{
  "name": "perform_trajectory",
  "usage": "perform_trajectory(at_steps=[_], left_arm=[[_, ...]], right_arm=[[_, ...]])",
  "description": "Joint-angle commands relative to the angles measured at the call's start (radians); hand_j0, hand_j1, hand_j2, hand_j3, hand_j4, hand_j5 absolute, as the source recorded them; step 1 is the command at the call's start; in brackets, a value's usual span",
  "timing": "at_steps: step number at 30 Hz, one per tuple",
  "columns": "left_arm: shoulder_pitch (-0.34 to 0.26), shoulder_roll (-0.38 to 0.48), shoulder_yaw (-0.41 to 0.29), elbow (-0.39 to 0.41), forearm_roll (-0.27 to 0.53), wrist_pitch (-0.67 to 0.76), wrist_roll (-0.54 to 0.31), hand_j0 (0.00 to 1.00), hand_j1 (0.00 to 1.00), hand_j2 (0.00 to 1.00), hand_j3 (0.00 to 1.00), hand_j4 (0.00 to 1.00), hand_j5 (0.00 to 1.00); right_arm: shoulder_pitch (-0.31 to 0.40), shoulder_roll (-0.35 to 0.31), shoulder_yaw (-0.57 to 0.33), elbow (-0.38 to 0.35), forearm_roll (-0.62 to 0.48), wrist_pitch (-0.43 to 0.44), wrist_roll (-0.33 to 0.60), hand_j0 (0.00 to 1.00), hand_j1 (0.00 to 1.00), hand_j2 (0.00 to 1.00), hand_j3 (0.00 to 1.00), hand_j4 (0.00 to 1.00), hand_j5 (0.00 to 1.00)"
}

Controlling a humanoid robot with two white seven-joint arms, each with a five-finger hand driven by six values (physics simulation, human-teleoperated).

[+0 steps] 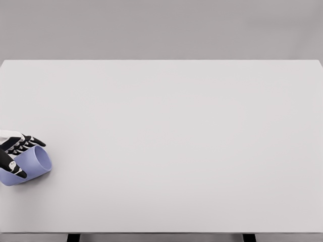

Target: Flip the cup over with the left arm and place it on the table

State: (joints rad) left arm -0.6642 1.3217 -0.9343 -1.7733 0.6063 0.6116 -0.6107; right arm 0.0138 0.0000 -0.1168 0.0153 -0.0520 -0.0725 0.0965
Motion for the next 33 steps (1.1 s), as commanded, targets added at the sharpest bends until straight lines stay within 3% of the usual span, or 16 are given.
perform_trajectory(at_steps=[1, 8, 17, 25, 33], left_arm=[[0.0, 0.001, -0.001, 0.0, 0.001, -0.001, 0.0, 0.84, 0.84, 0.84, 0.84, 0.84, 0.84], [0.0, 0.001, -0.001, 0.0, 0.001, -0.001, 0.0, 0.67, 0.67, 0.67, 0.67, 0.67, 0.67], [-0.008, 0.001, 0.005, 0.002, 0.0, -0.001, 0.0, 0.53, 0.53, 0.53, 0.53, 0.53, 0.53], [-0.015, -0.002, 0.049, 0.003, 0.001, -0.001, 0.0, 0.46, 0.46, 0.46, 0.46, 0.46, 0.46], [-0.011, -0.01, 0.12, 0.005, 0.0, -0.001, 0.0, 0.46, 0.46, 0.46, 0.46, 0.46, 0.46]], right_arm=[[0.0, 0.0, 0.0, 0.0, 0.0, -0.001, 0.0, 1.0, 1.0, 1.0, 1.0, 1.0, 1.0], [0.0, 0.0, -0.001, 0.0, 0.0, -0.001, 0.0, 1.0, 1.0, 1.0, 1.0, 1.0, 1.0], [0.0, 0.0, 0.0, 0.0, 0.0, -0.001, 0.0, 1.0, 1.0, 1.0, 1.0, 1.0, 1.0], [0.0, 0.0, 0.0, 0.0, 0.0, -0.001, 0.0, 1.0, 1.0, 1.0, 1.0, 1.0, 1.0], [0.0, 0.0, 0.0, 0.0, 0.0, -0.001, 0.0, 1.0, 1.0, 1.0, 1.0, 1.0, 1.0]])
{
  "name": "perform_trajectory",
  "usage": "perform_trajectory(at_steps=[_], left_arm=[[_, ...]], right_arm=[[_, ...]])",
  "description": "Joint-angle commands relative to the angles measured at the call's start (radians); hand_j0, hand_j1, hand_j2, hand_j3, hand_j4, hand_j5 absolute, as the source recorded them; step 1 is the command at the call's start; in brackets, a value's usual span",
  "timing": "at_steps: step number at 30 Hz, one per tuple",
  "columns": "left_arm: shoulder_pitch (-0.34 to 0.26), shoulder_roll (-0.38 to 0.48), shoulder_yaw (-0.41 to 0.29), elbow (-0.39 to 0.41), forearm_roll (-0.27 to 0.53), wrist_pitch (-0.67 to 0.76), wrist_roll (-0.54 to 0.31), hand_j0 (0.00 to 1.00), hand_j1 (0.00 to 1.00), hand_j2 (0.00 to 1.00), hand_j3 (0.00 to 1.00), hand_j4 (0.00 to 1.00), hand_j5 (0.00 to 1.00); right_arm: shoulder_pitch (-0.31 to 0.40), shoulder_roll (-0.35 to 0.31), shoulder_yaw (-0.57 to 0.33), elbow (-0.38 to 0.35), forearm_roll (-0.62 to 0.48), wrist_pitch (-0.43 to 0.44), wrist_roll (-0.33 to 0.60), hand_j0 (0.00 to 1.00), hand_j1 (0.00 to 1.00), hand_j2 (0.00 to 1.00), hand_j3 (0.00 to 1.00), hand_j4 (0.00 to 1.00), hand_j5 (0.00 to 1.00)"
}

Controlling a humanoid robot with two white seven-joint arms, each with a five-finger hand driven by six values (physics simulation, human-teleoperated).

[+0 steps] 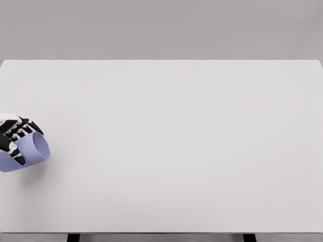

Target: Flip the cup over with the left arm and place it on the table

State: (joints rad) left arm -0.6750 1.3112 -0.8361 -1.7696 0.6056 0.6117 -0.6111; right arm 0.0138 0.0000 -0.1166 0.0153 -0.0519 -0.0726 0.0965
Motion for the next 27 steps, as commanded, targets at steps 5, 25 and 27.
perform_trajectory(at_steps=[5, 25, 27], left_arm=[[0.0, -0.038, 0.054, 0.004, -0.003, -0.044, 0.0, 0.45, 0.45, 0.45, 0.45, 0.45, 0.45], [0.012, -0.147, 0.147, 0.016, -0.013, -0.159, 0.0, 0.45, 0.45, 0.45, 0.45, 0.45, 0.45], [0.015, -0.156, 0.146, 0.032, -0.013, -0.23, 0.0, 0.44, 0.44, 0.44, 0.44, 0.44, 0.44]], right_arm=[[0.0, 0.0, 0.0, 0.0, 0.0, 0.0, 0.0, 1.0, 1.0, 1.0, 1.0, 1.0, 1.0], [0.0, 0.0, -0.002, 0.0, 0.001, 0.001, 0.0, 1.0, 1.0, 1.0, 1.0, 1.0, 1.0], [0.0, 0.0, 0.0, 0.0, 0.001, 0.0, 0.0, 1.0, 1.0, 1.0, 1.0, 1.0, 1.0]])
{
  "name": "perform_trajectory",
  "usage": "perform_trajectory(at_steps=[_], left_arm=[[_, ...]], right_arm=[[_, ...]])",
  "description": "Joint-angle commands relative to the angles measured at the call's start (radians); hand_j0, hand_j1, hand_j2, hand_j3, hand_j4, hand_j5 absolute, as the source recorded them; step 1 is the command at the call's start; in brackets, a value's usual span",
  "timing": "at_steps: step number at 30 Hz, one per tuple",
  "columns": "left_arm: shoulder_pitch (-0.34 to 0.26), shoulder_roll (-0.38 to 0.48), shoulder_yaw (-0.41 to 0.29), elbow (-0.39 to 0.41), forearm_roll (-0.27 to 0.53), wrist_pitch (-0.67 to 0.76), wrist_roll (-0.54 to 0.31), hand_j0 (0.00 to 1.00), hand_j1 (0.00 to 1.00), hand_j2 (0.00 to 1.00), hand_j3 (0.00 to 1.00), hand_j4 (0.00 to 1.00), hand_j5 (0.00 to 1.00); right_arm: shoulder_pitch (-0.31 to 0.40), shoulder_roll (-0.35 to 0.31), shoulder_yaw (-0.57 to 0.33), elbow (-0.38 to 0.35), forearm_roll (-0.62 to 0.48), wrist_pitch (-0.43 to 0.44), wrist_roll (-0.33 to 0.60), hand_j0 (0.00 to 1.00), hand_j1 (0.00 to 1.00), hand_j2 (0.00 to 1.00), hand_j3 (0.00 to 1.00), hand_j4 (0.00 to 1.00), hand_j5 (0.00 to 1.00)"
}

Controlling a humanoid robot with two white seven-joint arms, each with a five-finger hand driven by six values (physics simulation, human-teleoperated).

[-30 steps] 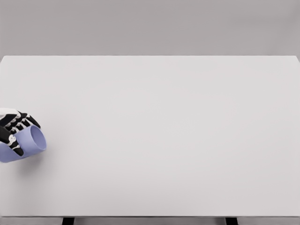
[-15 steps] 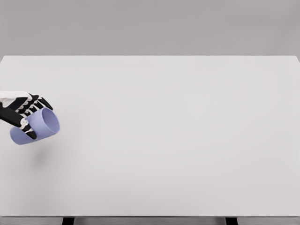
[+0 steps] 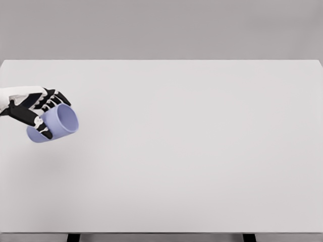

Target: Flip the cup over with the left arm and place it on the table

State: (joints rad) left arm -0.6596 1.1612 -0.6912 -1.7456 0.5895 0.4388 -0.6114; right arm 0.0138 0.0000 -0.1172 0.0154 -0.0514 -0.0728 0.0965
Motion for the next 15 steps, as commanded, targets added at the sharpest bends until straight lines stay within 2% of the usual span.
perform_trajectory(at_steps=[1, 8, 15], left_arm=[[0.005, -0.008, 0.001, 0.018, 0.003, -0.075, 0.001, 0.44, 0.44, 0.44, 0.44, 0.44, 0.44], [0.035, -0.043, 0.001, 0.107, 0.004, -0.318, 0.001, 0.43, 0.43, 0.43, 0.43, 0.43, 0.43], [0.064, -0.09, 0.002, 0.189, 0.015, -0.485, 0.001, 0.43, 0.43, 0.43, 0.43, 0.43, 0.43]], right_arm=[[0.0, 0.0, 0.001, 0.0, -0.001, 0.001, 0.0, 1.0, 1.0, 1.0, 1.0, 1.0, 1.0], [0.0, 0.0, 0.001, 0.0, -0.001, 0.001, 0.0, 1.0, 1.0, 1.0, 1.0, 1.0, 1.0], [0.0, 0.0, 0.001, 0.0, -0.001, 0.001, 0.0, 1.0, 1.0, 1.0, 1.0, 1.0, 1.0]])
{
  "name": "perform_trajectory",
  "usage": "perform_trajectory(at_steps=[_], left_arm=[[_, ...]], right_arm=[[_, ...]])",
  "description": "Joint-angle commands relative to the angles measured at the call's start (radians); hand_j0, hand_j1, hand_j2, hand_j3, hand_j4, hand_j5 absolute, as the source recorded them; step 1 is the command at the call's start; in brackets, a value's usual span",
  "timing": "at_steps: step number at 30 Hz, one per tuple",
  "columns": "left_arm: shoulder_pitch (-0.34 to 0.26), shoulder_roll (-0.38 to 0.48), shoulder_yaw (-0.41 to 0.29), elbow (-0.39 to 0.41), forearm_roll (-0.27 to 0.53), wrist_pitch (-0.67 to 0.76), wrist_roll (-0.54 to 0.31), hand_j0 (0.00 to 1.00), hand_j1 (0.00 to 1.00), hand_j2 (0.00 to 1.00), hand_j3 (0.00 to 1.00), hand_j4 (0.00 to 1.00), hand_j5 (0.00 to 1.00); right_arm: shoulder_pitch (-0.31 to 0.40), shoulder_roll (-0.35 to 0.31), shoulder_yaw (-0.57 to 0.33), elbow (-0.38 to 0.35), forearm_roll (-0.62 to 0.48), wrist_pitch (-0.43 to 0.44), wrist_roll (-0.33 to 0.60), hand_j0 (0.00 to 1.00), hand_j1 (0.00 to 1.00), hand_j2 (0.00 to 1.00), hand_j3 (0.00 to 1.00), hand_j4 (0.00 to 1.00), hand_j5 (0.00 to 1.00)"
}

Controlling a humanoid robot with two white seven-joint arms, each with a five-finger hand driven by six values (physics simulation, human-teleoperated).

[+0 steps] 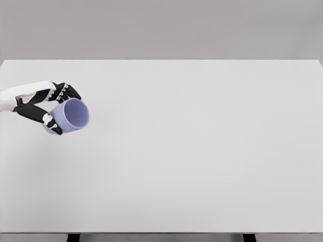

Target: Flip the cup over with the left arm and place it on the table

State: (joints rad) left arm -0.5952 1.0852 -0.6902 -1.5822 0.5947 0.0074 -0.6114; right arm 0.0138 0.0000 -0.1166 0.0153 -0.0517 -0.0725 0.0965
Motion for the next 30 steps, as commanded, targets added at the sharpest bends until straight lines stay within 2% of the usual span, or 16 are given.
perform_trajectory(at_steps=[1, 12, 19, 22, 24, 29, 30], left_arm=[[0.0, -0.018, 0.001, 0.037, 0.011, -0.073, 0.001, 0.43, 0.43, 0.43, 0.43, 0.43, 0.43], [0.057, -0.142, 0.015, 0.225, 0.019, -0.391, 0.001, 0.44, 0.44, 0.44, 0.44, 0.44, 0.44], [0.06, -0.191, 0.015, 0.3, 0.068, -0.492, 0.001, 0.44, 0.44, 0.44, 0.44, 0.44, 0.44], [0.083, -0.206, 0.02, 0.331, 0.106, -0.538, 0.001, 0.44, 0.44, 0.44, 0.44, 0.44, 0.44], [0.097, -0.222, 0.023, 0.334, 0.155, -0.54, 0.001, 0.44, 0.44, 0.44, 0.44, 0.44, 0.44], [0.104, -0.246, 0.026, 0.36, 0.191, -0.541, 0.001, 0.44, 0.44, 0.44, 0.44, 0.44, 0.44], [0.104, -0.274, 0.028, 0.378, 0.2, -0.541, 0.001, 0.44, 0.44, 0.44, 0.44, 0.44, 0.44]], right_arm=[[0.0, 0.0, 0.0, 0.0, 0.0, 0.0, 0.0, 1.0, 1.0, 1.0, 1.0, 1.0, 1.0], [0.0, 0.0, 0.0, 0.0, 0.001, 0.0, 0.0, 1.0, 1.0, 1.0, 1.0, 1.0, 1.0], [0.0, 0.0, 0.0, 0.0, 0.0, 0.0, 0.0, 1.0, 1.0, 1.0, 1.0, 1.0, 1.0], [0.0, 0.0, 0.0, 0.0, 0.0, 0.0, 0.0, 1.0, 1.0, 1.0, 1.0, 1.0, 1.0], [0.0, 0.0, 0.0, 0.0, 0.0, 0.0, 0.0, 1.0, 1.0, 1.0, 1.0, 1.0, 1.0], [0.0, 0.0, 0.0, 0.0, 0.0, -0.001, 0.0, 1.0, 1.0, 1.0, 1.0, 1.0, 1.0], [0.0, 0.0, 0.0, 0.0, 0.0, 0.0, 0.0, 1.0, 1.0, 1.0, 1.0, 1.0, 1.0]])
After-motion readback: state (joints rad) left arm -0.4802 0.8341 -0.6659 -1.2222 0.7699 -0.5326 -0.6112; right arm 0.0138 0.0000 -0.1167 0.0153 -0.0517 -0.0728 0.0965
